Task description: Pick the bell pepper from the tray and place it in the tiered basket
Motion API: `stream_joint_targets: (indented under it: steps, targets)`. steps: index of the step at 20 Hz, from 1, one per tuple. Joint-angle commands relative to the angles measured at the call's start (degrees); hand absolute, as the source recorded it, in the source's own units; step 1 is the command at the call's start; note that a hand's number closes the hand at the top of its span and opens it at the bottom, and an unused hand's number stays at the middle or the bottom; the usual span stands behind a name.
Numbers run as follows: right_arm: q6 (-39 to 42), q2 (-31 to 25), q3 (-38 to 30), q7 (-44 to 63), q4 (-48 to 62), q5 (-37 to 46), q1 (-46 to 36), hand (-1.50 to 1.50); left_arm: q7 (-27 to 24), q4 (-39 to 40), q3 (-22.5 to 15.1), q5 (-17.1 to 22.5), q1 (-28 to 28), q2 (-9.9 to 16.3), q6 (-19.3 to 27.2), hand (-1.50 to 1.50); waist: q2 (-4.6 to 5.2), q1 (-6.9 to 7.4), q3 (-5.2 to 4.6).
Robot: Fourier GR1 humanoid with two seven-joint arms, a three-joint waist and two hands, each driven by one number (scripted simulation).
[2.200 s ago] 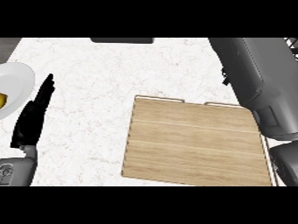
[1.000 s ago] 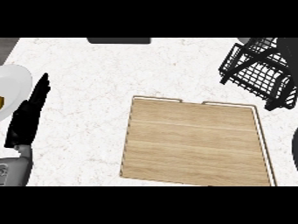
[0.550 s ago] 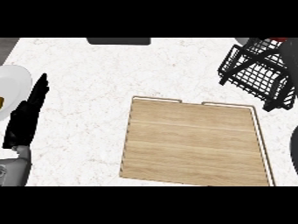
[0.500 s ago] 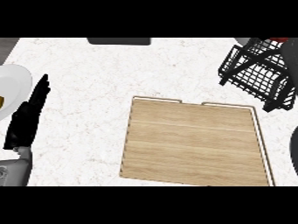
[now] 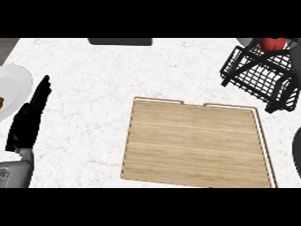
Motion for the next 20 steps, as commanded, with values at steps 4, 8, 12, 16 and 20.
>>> stream_joint_targets:
  steps: [4,8,12,16,20]
  targets:
    - [-0.1,-2.3,1.1,3.7,-12.3,-0.3,4.1,-1.5,2.5,-1.5,0.3,-0.8,0.1,-0.5,0.8,0.0,0.16,-0.97,0.82]
    - [1.9,-0.7,1.2,11.7,-22.9,-0.4,9.3,-1.5,0.8,-4.5,0.5,0.4,5.0,0.3,-1.2,0.0,-0.2,-1.46,0.8]
    - [9.4,-0.5,-1.3,18.1,-35.8,-5.0,13.7,-1.5,2.2,-4.1,1.0,-0.3,3.9,-0.1,0.2,0.0,-0.7,-2.81,0.8]
    - [15.5,-0.6,-3.4,18.2,-51.1,-10.3,26.3,-1.5,0.1,0.2,2.7,-0.5,1.9,0.2,1.3,0.0,-0.67,-4.44,0.79]
    - [20.0,0.2,-5.7,19.6,-68.7,-14.9,36.7,-1.5,0.7,-0.2,2.7,-0.3,2.2,1.0,0.0,0.0,-0.51,-4.08,0.81]
